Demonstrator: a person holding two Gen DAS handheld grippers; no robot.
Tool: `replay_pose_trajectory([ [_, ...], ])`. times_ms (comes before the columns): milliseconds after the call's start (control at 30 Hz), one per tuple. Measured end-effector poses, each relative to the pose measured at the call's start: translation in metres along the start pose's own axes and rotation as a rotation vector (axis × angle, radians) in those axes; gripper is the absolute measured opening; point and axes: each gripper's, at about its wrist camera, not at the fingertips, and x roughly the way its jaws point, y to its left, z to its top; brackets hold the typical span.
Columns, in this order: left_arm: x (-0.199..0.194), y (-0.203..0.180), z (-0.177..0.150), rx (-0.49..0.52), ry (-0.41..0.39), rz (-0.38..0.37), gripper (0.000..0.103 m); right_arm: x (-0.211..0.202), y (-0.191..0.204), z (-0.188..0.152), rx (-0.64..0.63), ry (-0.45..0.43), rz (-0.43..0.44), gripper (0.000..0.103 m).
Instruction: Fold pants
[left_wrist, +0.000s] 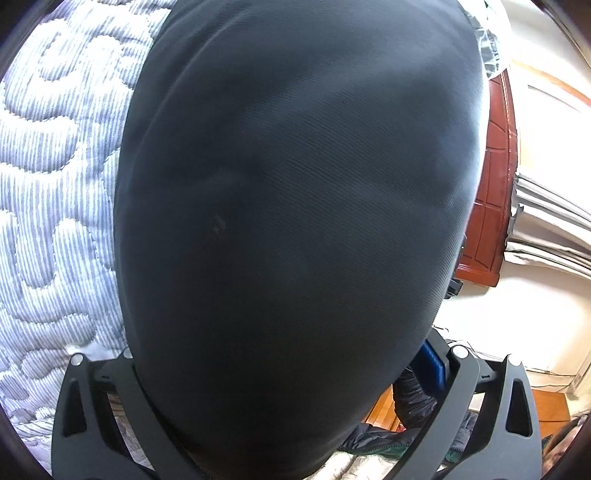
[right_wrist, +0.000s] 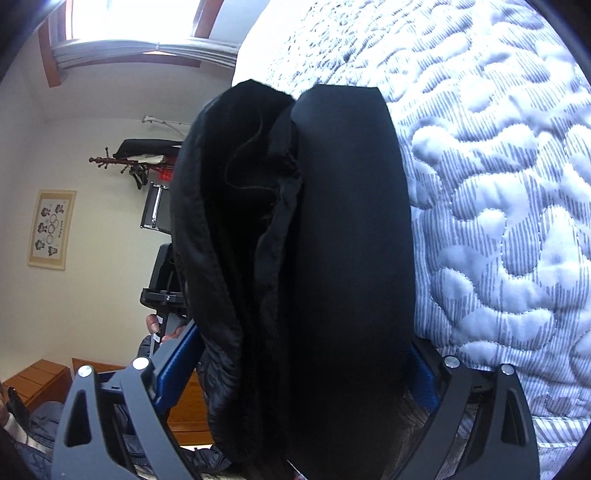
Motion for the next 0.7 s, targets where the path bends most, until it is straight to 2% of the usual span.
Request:
replay_pose_trajectory([
  [167, -0.004, 0.001, -0.009, 0.002, -0.026, -0.036, 0.098, -0.006, 0.0, -0.003, -0.003, -0.037, 0.013, 0.073],
  [300, -0.008, 0.004, -0.012, 0.003, -0.042, -0.047, 0.098, -0.007, 0.006, -0.003, -0.018, -0.056, -0.002, 0.066],
  [500, -0.011, 0.008, -0.021, 0.021, -0.068, -0.06, 0.078, -0.014, 0.021, -0.002, -0.059, -0.097, -0.016, 0.053],
  [700, -0.016, 0.018, -0.026, 0.032, -0.091, -0.111, 0.064, -0.022, 0.047, 0.001, -0.108, -0.127, -0.04, 0.049],
])
